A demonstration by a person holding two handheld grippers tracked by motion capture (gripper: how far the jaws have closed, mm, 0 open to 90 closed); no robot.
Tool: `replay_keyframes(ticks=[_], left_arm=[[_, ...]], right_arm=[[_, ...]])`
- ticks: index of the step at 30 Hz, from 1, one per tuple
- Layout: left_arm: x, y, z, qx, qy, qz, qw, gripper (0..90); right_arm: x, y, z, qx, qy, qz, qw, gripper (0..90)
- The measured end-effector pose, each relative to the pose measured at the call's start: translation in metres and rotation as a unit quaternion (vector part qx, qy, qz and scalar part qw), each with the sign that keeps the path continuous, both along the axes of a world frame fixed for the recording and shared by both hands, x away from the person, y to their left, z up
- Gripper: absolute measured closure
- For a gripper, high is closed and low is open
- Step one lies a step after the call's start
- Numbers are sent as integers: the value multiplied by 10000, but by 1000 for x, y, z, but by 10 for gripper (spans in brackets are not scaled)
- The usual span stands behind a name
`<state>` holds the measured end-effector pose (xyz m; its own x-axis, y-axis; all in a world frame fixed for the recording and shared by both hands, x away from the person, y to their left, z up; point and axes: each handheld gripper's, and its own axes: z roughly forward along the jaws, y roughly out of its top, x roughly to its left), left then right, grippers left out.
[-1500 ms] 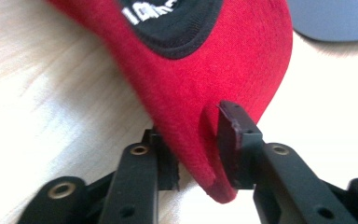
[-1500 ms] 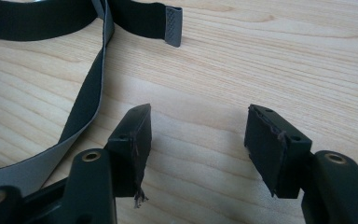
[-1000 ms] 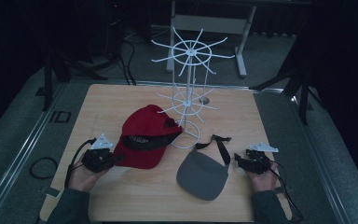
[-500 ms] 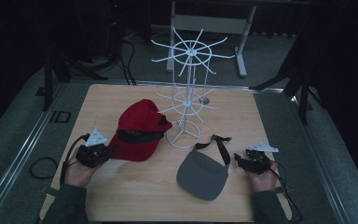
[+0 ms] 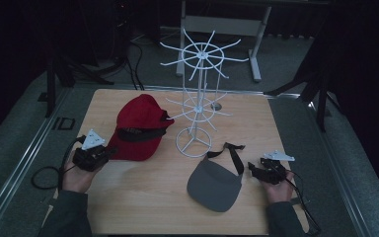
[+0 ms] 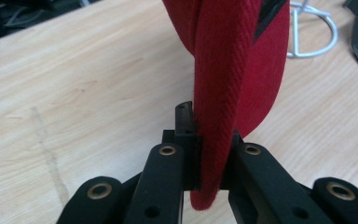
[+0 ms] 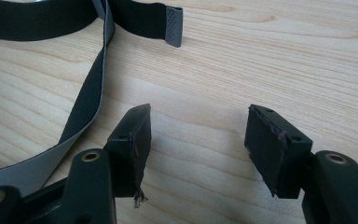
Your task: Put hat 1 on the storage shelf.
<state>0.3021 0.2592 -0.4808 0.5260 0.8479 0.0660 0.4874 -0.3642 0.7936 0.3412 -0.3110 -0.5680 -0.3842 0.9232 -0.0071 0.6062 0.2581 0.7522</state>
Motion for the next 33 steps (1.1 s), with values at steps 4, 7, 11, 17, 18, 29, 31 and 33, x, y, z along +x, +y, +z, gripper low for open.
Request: replay_keyframes(ticks=[4,7,11,17,18,29,31,33], left_arm=[[1,2,5,-4,-73,57,10000,862],[2,3,9,1,-142,87,9999,862],[3,4,15,-13,-244,178,9995,862],[5,4,23,-15,-368,250,9990,862],[6,4,25,-18,-391,269,9989,862],[9,7,39,-96,-591,403,9974,862],[9,8,41,-93,-618,432,9971,862],[10,9,44,-117,-640,452,9969,862]], right_arm=[[0,0,0,1,1,0,10000,409],[0,0,0,2,2,0,10000,409],[0,0,0,2,1,0,10000,409],[0,0,0,3,2,-1,10000,408],[0,0,0,3,2,-1,10000,409],[0,0,0,4,3,-2,10000,409],[0,0,0,3,2,-1,10000,408],[0,0,0,3,2,-1,10000,409]])
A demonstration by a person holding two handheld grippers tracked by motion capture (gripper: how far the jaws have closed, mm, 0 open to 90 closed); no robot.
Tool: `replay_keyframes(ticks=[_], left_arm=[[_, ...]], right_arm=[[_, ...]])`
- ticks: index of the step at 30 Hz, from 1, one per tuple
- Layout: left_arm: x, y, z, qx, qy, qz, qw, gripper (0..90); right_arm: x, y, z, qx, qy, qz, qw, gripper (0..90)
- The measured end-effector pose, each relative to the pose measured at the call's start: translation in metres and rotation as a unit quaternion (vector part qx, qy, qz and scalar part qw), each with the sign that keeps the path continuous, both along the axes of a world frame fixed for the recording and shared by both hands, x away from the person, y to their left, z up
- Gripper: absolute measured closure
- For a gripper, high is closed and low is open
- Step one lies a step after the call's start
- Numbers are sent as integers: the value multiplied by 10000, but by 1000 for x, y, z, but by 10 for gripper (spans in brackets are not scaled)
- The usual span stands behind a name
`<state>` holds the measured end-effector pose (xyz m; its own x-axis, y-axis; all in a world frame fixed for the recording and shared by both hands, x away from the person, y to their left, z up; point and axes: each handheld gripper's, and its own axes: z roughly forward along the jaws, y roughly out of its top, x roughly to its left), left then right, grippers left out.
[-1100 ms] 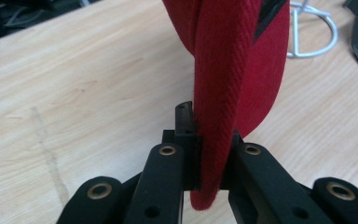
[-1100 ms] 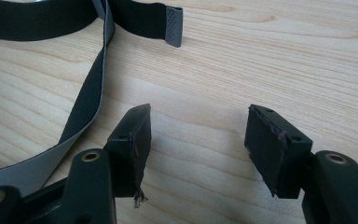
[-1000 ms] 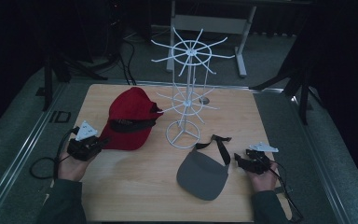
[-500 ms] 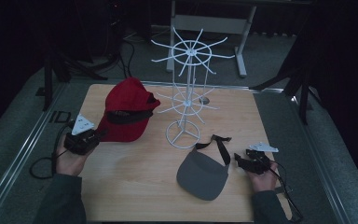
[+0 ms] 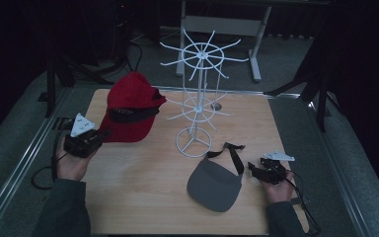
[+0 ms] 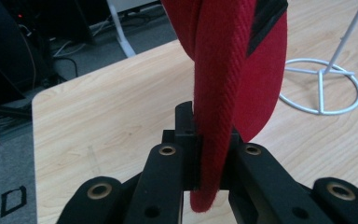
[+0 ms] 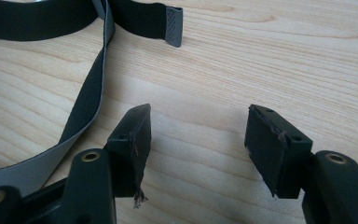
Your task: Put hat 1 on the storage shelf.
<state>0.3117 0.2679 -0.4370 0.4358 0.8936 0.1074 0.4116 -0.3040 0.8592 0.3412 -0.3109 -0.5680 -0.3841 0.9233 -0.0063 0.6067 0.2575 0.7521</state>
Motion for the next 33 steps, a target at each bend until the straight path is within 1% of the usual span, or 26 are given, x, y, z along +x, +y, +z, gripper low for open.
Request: replay_keyframes(ticks=[5,8,12,15,18,20,24,27,33], left_arm=[[1,1,8,-57,-32,66,10000,862],[2,1,13,-96,-85,107,9999,862],[2,1,20,-111,-174,138,9997,861],[3,1,25,-123,-212,154,9996,861],[4,1,29,-88,-243,174,9995,862],[5,2,31,-109,-276,202,9994,861],[5,3,35,-122,-306,222,9992,861],[6,3,39,-178,-342,227,9990,861],[9,2,51,-231,-443,230,9985,861]], right_arm=[[0,0,0,0,0,0,10000,408],[0,0,0,0,0,0,10000,408],[0,0,0,1,0,-1,10000,409],[0,0,0,9,0,-8,10000,408],[0,0,0,4,2,-3,10000,408],[0,0,0,8,4,-7,10000,408],[0,0,0,-1,-4,2,10000,408],[0,0,0,8,2,-5,10000,408],[0,0,0,4,-2,-3,10000,408]])
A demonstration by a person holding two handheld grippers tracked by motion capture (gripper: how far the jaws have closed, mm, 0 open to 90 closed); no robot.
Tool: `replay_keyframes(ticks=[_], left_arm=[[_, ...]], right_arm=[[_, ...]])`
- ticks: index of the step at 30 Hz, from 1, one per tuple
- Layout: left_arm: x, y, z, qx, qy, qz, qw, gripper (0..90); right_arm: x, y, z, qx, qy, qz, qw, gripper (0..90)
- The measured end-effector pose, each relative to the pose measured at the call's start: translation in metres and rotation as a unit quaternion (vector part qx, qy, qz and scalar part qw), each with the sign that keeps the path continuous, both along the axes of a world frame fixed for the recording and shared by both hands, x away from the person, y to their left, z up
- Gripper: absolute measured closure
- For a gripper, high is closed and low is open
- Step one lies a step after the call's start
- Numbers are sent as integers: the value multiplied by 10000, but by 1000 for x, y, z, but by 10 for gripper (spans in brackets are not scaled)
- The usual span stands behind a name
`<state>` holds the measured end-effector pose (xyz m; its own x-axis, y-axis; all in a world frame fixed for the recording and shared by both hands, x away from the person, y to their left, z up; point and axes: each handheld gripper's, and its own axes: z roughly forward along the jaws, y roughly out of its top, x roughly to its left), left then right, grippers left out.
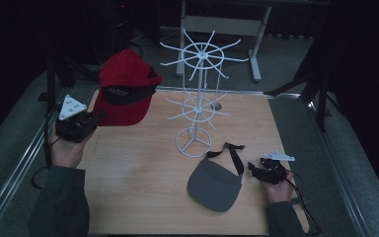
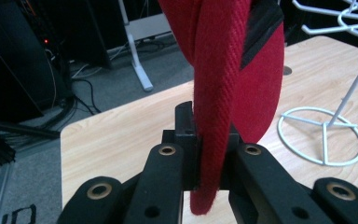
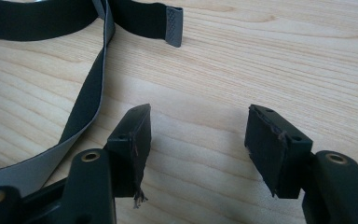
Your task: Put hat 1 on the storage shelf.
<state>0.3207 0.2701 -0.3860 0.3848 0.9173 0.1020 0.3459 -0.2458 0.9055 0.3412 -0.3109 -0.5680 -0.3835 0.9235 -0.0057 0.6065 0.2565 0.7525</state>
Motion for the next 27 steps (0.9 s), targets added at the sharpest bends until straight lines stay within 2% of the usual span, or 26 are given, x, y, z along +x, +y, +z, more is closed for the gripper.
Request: replay_keyframes(ticks=[6,18,27], left_arm=[[3,1,8,-133,-86,-1,9999,860],[7,1,21,-266,-195,17,9995,860],[10,-2,35,-360,-339,-3,9988,860]], right_arm=[[0,0,0,0,-1,1,10000,407],[0,0,0,6,6,-4,10000,407],[0,0,0,-4,1,3,10000,407]])
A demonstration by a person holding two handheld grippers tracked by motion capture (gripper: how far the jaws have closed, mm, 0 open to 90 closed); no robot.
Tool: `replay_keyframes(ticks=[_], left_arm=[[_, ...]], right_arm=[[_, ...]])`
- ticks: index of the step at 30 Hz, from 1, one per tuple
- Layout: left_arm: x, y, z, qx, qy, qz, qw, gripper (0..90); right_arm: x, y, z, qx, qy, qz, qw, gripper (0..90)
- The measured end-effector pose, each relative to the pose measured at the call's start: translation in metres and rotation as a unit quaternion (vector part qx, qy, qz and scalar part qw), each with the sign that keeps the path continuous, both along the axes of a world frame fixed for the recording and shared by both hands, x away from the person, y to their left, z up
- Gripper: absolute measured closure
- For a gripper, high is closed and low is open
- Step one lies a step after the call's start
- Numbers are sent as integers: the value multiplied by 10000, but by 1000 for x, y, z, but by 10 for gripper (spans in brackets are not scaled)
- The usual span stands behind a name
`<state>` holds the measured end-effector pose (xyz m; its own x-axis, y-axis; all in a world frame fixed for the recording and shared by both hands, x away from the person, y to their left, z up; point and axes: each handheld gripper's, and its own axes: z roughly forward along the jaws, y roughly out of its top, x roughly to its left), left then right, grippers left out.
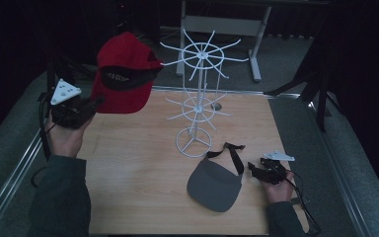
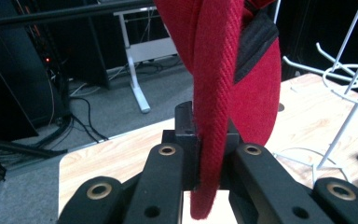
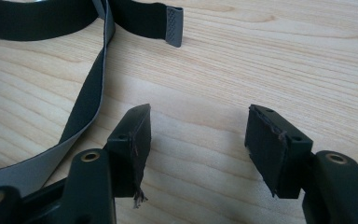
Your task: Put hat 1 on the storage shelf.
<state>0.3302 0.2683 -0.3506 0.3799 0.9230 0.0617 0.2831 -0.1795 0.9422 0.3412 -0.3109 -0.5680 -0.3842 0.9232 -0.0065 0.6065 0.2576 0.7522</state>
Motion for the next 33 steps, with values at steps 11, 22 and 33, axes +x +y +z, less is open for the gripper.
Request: replay_keyframes(ticks=[11,22,33], left_arm=[[1,-2,12,-108,-145,6,9998,861],[-2,-1,26,-450,-350,-115,9983,861],[-7,0,29,-1109,-507,-403,9917,861]], right_arm=[[0,0,0,0,1,6,10000,407],[0,0,0,2,-1,7,10000,407],[0,0,0,2,-2,13,10000,408]])
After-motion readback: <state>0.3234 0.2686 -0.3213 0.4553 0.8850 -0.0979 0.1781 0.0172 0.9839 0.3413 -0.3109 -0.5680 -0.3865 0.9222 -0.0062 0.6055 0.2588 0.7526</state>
